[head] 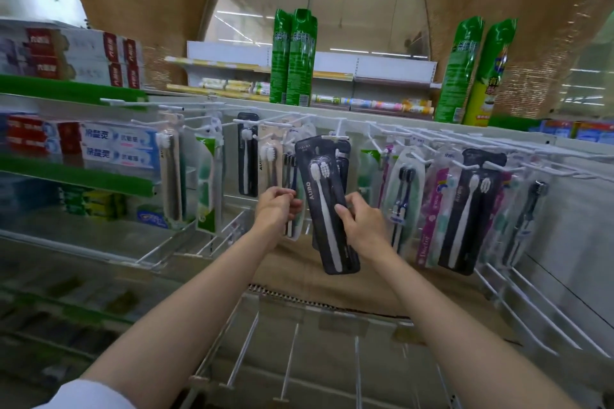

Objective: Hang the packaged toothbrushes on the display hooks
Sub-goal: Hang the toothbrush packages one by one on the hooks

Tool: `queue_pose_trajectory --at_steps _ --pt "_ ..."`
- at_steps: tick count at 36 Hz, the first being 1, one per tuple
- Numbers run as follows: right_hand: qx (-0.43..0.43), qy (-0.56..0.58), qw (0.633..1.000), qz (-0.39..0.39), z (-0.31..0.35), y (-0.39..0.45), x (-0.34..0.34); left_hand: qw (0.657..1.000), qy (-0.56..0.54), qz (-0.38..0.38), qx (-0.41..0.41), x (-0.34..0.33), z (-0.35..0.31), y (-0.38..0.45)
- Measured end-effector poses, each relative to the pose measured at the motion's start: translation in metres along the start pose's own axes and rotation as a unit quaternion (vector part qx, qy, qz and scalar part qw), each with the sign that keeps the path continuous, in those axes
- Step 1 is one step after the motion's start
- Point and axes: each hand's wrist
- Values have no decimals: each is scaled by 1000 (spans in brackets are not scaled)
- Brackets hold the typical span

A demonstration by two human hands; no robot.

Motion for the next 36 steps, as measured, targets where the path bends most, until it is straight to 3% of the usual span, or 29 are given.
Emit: queue_pose_trajectory --at_steps 6,11,20,29,36 --pt "-16 42 999 30 -6 -7 -6 1000 0 8 -14 8 5 -10" --pt "30 68 994 84 3 -13 -7 997 -23 49 -47 14 5 -25" --pt "89 113 984 103 39 -13 -40 995 -33 43 -85 59 -3 -39" --pt "127 -11 985 113 102 15 -86 999 -17 -11 -40 133 -11 -16" --pt "51 35 996 67 149 30 -126 999 38 15 -24 181 -18 11"
Point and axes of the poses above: each hand's wrist, its own y-axis towards the middle knuckle, its own x-axis out of the back of the hand, z = x × y, and after that the axes turned 4 degrees about y, right-handed
